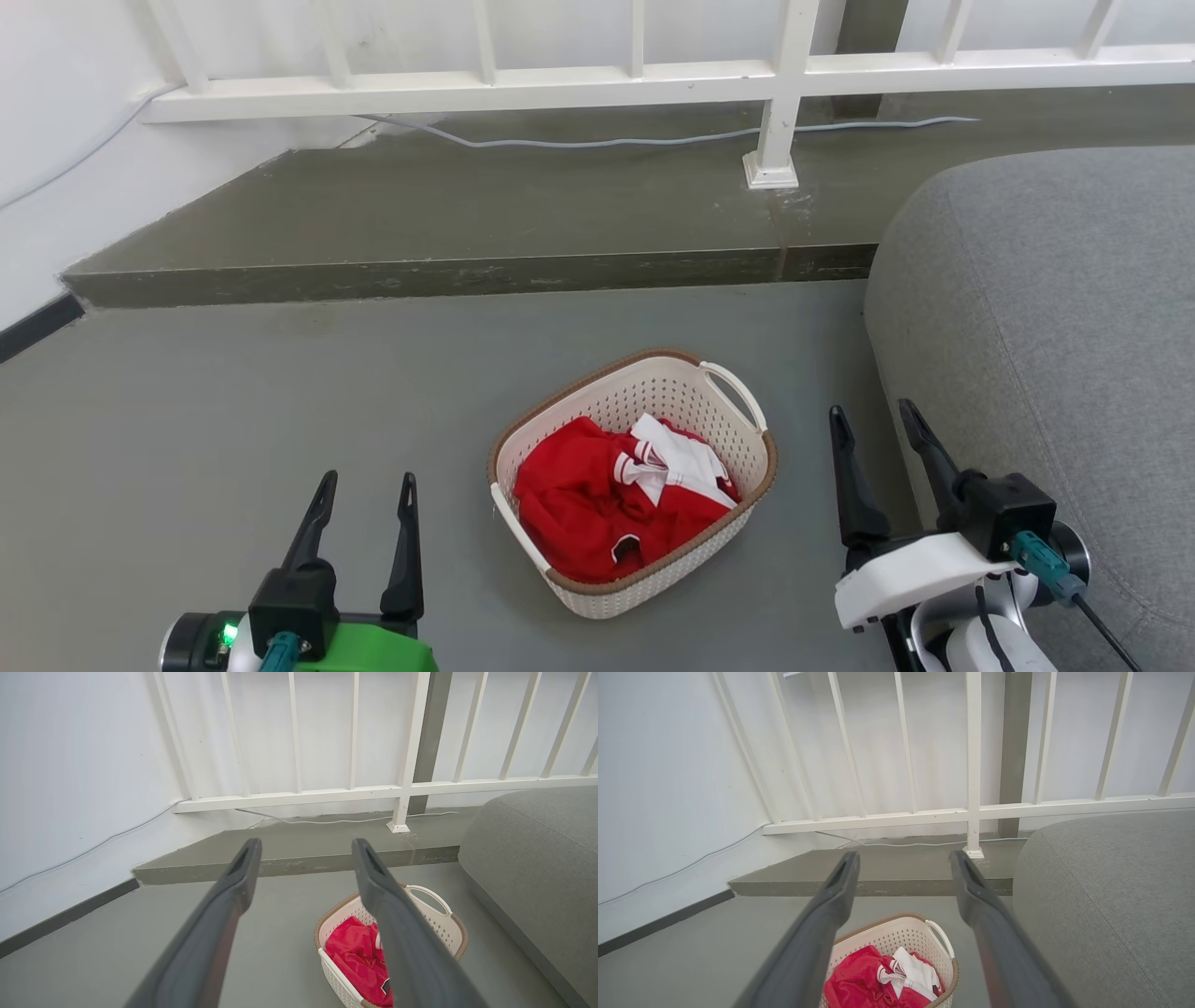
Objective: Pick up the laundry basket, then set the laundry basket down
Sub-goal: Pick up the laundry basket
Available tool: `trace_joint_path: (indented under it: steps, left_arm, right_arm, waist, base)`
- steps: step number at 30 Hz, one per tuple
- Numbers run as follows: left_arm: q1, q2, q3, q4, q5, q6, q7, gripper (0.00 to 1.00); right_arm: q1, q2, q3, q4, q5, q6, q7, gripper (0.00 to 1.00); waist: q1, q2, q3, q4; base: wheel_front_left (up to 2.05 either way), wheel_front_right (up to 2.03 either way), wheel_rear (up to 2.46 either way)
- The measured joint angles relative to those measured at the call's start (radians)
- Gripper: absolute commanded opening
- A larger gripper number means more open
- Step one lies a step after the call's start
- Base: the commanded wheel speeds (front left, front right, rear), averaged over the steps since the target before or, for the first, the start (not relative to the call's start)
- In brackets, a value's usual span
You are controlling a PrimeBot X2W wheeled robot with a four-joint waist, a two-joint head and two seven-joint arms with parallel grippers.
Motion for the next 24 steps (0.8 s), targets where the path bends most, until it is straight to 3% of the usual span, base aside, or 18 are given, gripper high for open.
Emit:
trace_joint_path:
  steps: [24]
  left_arm:
    - [-0.001,-0.001,0.000,-0.013,-0.001,0.000,0.000,1.00]
  right_arm:
    - [-0.001,0.000,-0.005,-0.021,-0.011,-0.006,0.000,1.00]
  waist:
    - [0.0000,0.0000,0.051,0.002]
  base:
    - [0.00,0.00,0.00]
